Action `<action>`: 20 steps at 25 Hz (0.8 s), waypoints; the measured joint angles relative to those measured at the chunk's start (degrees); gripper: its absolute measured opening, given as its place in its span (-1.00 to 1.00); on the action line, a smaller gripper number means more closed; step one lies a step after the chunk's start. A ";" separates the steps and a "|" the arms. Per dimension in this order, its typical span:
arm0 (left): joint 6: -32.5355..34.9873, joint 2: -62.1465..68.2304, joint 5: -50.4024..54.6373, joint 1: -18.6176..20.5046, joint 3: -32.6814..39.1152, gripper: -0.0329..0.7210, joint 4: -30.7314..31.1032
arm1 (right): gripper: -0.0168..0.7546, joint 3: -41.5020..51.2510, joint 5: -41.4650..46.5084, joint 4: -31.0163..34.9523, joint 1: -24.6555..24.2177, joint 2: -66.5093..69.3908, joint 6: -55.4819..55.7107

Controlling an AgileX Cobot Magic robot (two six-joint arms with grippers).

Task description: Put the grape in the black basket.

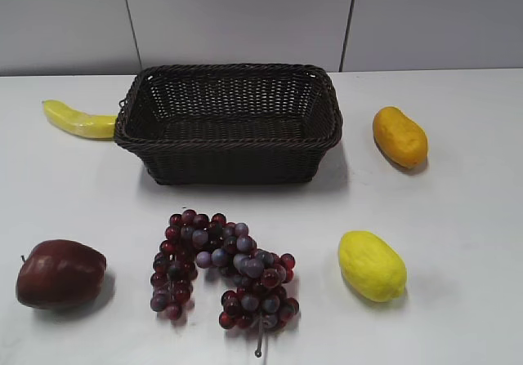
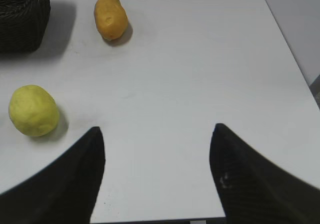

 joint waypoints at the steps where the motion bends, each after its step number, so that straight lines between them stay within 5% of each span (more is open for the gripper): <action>1: 0.93 1.75 -0.56 0.00 -0.23 0.40 -1.39 | 0.34 0.00 0.00 0.00 0.00 0.00 0.00; 13: 8.43 18.61 -6.35 -1.10 -0.66 0.40 -12.15 | 0.34 0.00 0.00 0.00 0.00 0.00 0.00; 20: 11.94 23.47 -7.25 -9.22 -0.67 0.40 -12.25 | 0.34 0.00 0.00 0.00 0.00 0.00 0.00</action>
